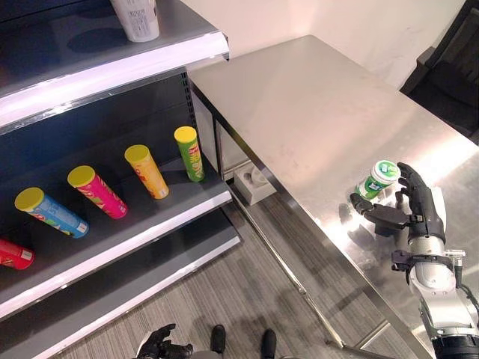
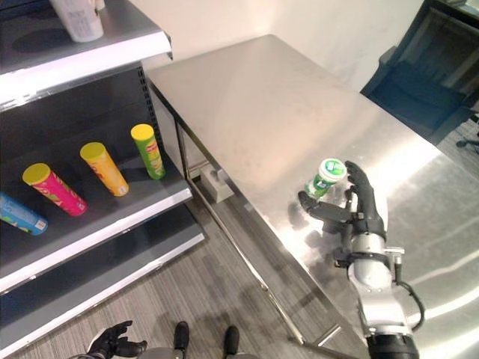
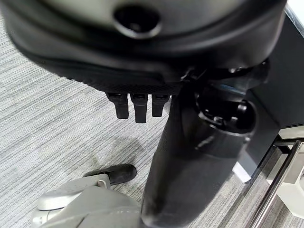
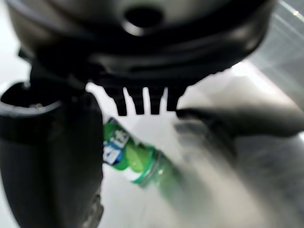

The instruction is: Put the goods on the table back onto the shelves and tidy them up.

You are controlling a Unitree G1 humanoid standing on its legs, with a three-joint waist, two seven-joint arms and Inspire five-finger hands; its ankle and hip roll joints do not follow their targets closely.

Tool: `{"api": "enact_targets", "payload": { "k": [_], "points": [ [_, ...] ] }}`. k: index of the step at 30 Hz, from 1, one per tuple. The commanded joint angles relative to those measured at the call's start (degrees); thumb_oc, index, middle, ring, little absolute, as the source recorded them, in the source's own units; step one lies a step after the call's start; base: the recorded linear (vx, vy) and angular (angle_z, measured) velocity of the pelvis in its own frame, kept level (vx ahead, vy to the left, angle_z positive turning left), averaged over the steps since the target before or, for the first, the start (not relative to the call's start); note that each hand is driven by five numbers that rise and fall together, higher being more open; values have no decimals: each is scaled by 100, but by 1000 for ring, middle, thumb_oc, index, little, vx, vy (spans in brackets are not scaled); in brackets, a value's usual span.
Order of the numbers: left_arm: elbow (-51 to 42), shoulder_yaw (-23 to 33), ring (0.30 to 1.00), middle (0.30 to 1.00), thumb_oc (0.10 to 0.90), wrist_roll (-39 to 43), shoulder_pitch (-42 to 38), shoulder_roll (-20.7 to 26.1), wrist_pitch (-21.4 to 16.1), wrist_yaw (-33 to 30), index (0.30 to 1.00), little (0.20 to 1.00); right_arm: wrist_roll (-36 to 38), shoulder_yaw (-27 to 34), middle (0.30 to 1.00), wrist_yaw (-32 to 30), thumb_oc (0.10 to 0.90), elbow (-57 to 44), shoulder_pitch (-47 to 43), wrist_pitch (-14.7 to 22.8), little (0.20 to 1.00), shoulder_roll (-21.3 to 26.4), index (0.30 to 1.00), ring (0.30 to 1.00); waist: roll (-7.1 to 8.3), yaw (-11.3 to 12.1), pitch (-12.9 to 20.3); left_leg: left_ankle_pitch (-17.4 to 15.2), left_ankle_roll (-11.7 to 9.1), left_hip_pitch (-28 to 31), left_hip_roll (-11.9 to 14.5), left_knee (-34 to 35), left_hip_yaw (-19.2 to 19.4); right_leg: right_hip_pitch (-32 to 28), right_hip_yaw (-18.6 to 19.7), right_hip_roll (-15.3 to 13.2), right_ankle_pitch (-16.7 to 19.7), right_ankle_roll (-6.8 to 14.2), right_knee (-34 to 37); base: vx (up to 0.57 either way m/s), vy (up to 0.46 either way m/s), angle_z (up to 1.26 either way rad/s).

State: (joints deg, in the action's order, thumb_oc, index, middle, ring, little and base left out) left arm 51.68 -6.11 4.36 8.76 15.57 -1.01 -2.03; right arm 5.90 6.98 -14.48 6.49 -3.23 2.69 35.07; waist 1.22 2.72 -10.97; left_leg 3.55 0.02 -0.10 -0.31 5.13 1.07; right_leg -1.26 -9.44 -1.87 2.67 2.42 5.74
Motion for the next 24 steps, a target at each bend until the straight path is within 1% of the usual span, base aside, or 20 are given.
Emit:
{"api": "enact_targets", "payload": {
  "k": [1, 2, 3, 4, 12, 19, 24],
  "points": [
    [198, -187, 900, 900, 800, -43, -97, 260, -90, -89, 900, 900, 142, 216, 771, -281, 714, -67, -668, 305, 771, 152, 771, 771, 140, 237, 142, -284, -319, -107, 192, -13, -54, -162, -200, -645, -126, 735, -74, 0, 0, 0],
    [206, -191, 900, 900, 800, -45, -101, 259, -84, -97, 900, 900, 146, 195, 702, -288, 668, -47, -703, 293, 702, 149, 702, 702, 144, 247, 139, -286, -319, -107, 195, -13, -63, -163, -205, -645, -130, 732, -74, 0, 0, 0],
    [202, -195, 900, 900, 800, -31, -105, 259, -79, -98, 900, 900, 162, 164, 455, -295, 504, -41, -741, 295, 455, 140, 455, 455, 144, 260, 131, -287, -317, -109, 196, -13, -69, -164, -211, -648, -131, 730, -74, 0, 0, 0],
    [184, -220, 900, 900, 800, -37, -101, 264, -73, -105, 900, 900, 151, 94, 300, -316, 400, 9, -845, 280, 300, 177, 300, 300, 150, 286, 118, -284, -313, -113, 192, -13, -90, -166, -217, -646, -138, 727, -74, 0, 0, 0],
    [182, -173, 900, 900, 800, -39, -104, 288, -65, -122, 900, 900, 86, 143, 300, -339, 400, -45, -842, 280, 300, 227, 300, 300, 173, 301, 138, -310, -320, -74, 200, -13, -97, -223, -238, -631, -173, 715, -74, 5, -6, 3],
    [137, -51, 900, 900, 800, -50, -62, 318, -45, -88, 900, 900, -193, 557, 300, -336, 400, -398, -499, 247, 300, 394, 300, 300, 209, 235, 235, -343, -358, 38, 257, -13, -97, -334, -278, -594, -223, 699, -74, 2, -16, 3],
    [122, -6, 900, 900, 800, -64, -53, 341, -41, -64, 900, 900, -250, 876, 300, -386, 400, -807, -412, 337, 300, 533, 300, 300, 235, 195, 320, -347, -400, 97, 313, -13, -96, -395, -282, -551, -271, 672, -74, -16, -42, 3]
  ]
}}
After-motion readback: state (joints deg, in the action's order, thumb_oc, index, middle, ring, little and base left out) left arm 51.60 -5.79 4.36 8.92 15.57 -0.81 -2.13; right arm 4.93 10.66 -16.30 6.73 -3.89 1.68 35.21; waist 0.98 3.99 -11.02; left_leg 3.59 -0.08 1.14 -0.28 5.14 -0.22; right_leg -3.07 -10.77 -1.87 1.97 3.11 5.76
